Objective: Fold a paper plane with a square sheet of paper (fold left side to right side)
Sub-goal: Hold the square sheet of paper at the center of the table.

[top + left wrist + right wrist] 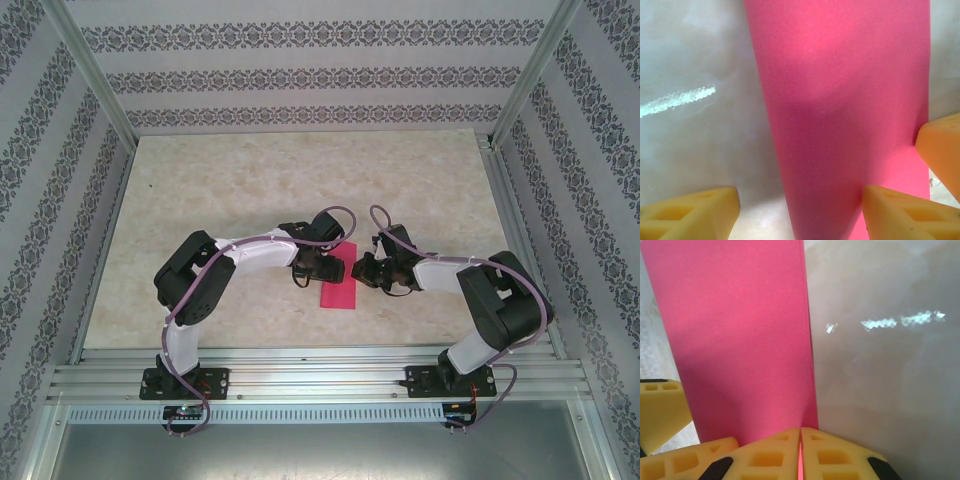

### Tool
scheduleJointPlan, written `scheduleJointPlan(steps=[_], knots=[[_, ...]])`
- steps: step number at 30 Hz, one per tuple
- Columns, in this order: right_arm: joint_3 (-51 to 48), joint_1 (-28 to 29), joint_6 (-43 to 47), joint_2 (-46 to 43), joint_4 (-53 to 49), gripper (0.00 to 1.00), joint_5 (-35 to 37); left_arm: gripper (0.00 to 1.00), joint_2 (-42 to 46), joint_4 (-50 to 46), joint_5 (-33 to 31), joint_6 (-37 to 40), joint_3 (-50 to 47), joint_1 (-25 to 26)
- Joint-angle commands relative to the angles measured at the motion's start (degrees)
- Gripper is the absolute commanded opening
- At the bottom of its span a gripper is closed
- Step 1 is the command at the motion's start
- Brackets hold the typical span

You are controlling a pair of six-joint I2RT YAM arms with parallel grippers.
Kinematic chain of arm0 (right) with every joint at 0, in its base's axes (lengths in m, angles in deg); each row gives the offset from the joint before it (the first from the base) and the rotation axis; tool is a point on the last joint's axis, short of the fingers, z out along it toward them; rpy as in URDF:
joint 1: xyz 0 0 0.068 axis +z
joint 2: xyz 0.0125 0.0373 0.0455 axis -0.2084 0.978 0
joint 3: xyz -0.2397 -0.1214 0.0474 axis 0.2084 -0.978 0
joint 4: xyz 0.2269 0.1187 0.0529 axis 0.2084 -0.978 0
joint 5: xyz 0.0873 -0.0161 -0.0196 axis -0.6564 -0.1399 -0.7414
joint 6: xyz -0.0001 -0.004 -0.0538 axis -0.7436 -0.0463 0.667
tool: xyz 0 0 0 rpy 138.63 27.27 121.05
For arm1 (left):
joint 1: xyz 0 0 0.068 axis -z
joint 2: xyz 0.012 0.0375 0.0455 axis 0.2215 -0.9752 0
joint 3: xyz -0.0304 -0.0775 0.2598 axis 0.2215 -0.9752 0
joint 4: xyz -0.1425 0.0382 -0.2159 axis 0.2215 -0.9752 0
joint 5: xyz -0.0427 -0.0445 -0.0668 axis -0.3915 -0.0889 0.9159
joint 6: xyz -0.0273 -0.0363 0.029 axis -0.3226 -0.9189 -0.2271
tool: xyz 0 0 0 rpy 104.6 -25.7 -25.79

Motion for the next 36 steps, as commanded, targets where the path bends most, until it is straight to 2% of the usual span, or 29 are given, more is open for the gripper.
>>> scheduleJointPlan(steps=[1, 6, 16, 19, 25, 28, 31, 36], knots=[[1.7, 0.5, 0.9, 1.6, -2.0, 0.10, 1.5, 0.69, -5.8, 6.5, 2.3, -0.1, -1.3, 1.8], [2.2, 0.6, 2.2, 3.8, -5.1, 0.10, 2.9, 0.69, -2.8, 6.2, 2.2, 0.3, -1.9, 1.3], [3.5, 0.6, 4.2, 4.1, -9.5, 0.09, 5.3, 0.71, 12.0, 5.8, 3.1, 2.2, -4.5, -2.9], [3.7, 0.7, 4.4, 4.3, -10.2, 0.09, 5.7, 0.69, 13.7, 7.1, 5.3, 2.6, -4.3, -2.9], [3.8, 0.8, 4.5, 4.4, -10.4, 0.09, 6.1, 0.55, 11.1, 16.2, 15.1, -0.4, -5.6, -2.8], [3.8, 0.9, 4.5, 4.5, -10.6, 0.09, 6.2, 0.48, 8.4, 19.0, 17.4, -1.7, -5.7, -2.8], [3.9, 1.0, 4.6, 4.5, -10.9, 0.09, 6.3, 0.44, 6.3, 19.4, 17.3, -2.1, -5.6, -2.9], [4.2, 1.1, 4.8, 4.4, -11.6, 0.09, 6.8, 0.40, 4.7, 15.6, 12.8, -0.4, -5.6, -2.9]])
